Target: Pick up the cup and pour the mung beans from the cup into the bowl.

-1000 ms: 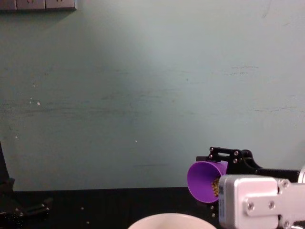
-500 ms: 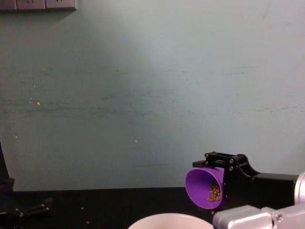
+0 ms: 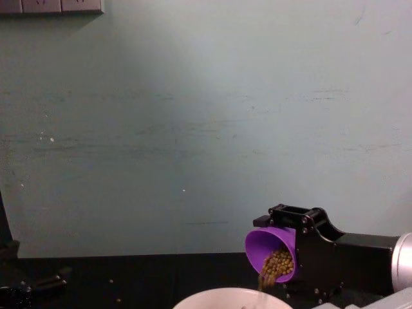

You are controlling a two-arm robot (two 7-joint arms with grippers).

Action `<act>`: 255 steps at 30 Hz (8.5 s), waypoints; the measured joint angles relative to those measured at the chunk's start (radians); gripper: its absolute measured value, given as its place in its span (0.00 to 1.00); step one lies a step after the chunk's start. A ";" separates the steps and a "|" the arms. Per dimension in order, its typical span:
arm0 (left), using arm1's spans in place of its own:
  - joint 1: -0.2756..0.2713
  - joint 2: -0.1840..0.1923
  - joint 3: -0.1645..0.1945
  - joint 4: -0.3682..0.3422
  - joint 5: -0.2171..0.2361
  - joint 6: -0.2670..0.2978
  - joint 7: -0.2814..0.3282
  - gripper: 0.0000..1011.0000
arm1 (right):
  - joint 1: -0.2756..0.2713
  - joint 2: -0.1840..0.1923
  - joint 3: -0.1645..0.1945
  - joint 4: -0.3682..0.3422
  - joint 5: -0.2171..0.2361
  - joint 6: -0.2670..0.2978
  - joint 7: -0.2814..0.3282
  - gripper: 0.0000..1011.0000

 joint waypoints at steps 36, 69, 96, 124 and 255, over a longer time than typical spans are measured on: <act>0.000 0.000 0.000 0.000 0.000 0.000 0.000 0.99 | 0.007 0.017 -0.055 -0.020 -0.134 0.045 -0.039 0.74; 0.000 0.000 0.000 0.000 0.000 0.000 0.000 0.99 | 0.045 0.078 -0.160 -0.079 -0.405 0.158 -0.087 0.74; 0.000 0.000 0.000 0.000 0.000 0.000 0.000 0.99 | -0.034 -0.004 0.163 0.108 0.762 -0.286 0.078 0.74; 0.000 0.000 0.000 0.000 0.000 0.000 0.000 0.99 | -0.031 -0.176 0.329 0.487 1.527 -0.168 0.577 0.74; 0.000 0.000 0.000 0.000 0.000 0.000 0.000 0.99 | -0.282 -0.220 0.596 0.071 1.391 -0.018 0.166 0.99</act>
